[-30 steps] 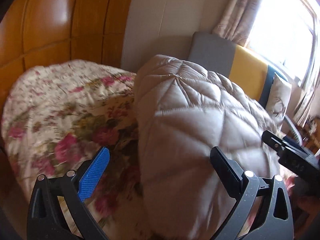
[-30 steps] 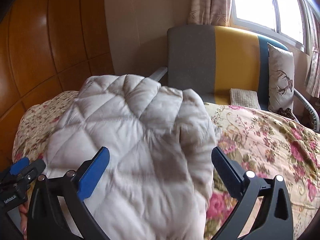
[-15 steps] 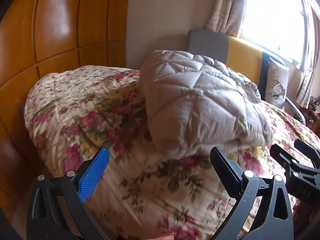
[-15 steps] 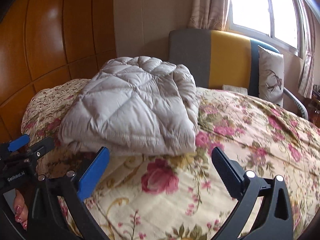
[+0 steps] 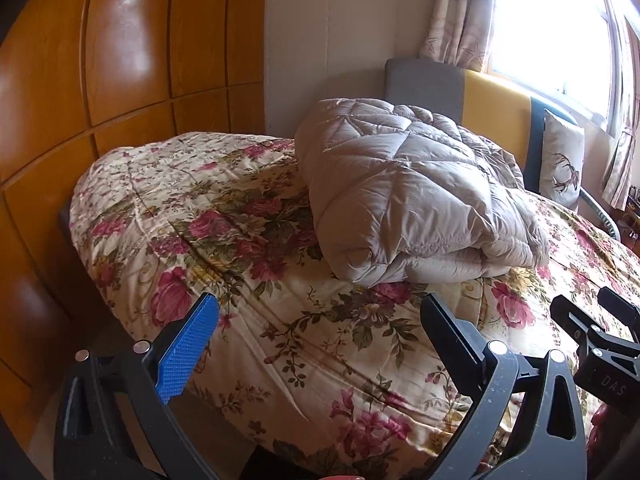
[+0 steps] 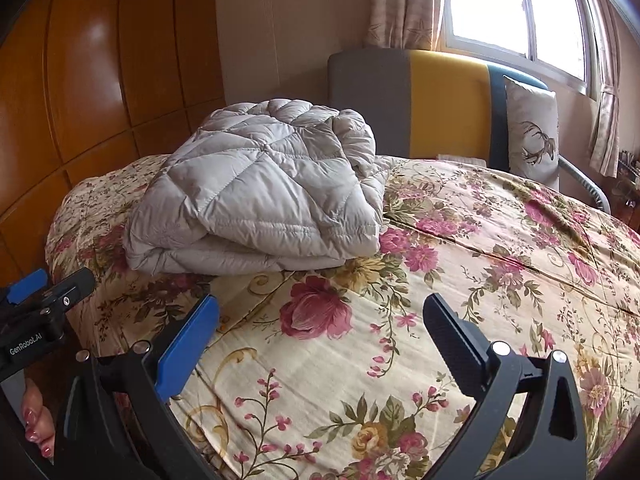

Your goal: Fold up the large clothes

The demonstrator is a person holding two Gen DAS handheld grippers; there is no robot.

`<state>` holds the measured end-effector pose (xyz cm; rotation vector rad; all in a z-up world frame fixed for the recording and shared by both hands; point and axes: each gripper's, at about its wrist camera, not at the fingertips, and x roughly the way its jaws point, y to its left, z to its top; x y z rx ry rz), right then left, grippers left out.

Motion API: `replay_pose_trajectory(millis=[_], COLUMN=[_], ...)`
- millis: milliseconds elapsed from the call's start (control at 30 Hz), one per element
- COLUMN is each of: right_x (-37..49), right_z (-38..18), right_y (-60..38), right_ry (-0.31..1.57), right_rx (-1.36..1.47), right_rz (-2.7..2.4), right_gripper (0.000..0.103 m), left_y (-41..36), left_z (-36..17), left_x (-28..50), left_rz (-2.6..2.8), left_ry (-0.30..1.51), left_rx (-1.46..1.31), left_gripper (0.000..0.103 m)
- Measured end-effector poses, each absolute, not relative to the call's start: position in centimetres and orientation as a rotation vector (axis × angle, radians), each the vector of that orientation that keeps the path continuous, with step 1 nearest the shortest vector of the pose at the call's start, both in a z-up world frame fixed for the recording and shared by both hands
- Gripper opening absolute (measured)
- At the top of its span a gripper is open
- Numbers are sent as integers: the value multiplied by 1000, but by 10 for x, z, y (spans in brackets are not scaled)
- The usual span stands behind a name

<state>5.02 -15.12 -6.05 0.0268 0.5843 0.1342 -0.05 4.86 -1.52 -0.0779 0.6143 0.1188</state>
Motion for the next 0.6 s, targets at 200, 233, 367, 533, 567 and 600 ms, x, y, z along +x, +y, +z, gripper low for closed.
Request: replay_pose_trajectory(millis=[200,233,367,533,567,600], right_x=[49,49,50,50,50,50], right_z=[-58,-57,-57,-57,-57,-57], right_y=[-151,-151,-155,-156,-156,-156], right_ry=[572,570,570,570,571,572], right_rx=[20,20,28,35,35,34], right_rz=[129,127,118,118,118,119], right_gripper=[101,101,101,101,101,101], left_y=[46,46,45,44,44,44], left_z=[-15,-15,-15,-15,-15,-15], left_x=[-1,-1,-2,-1,-1,-1], left_rz=[116,116,116,112,112,113], left_ry=[612,613,614,613,614,614], left_rx=[-69,-69,-69,-65,-66,-66], left_gripper=[100,100,100,100,100,100])
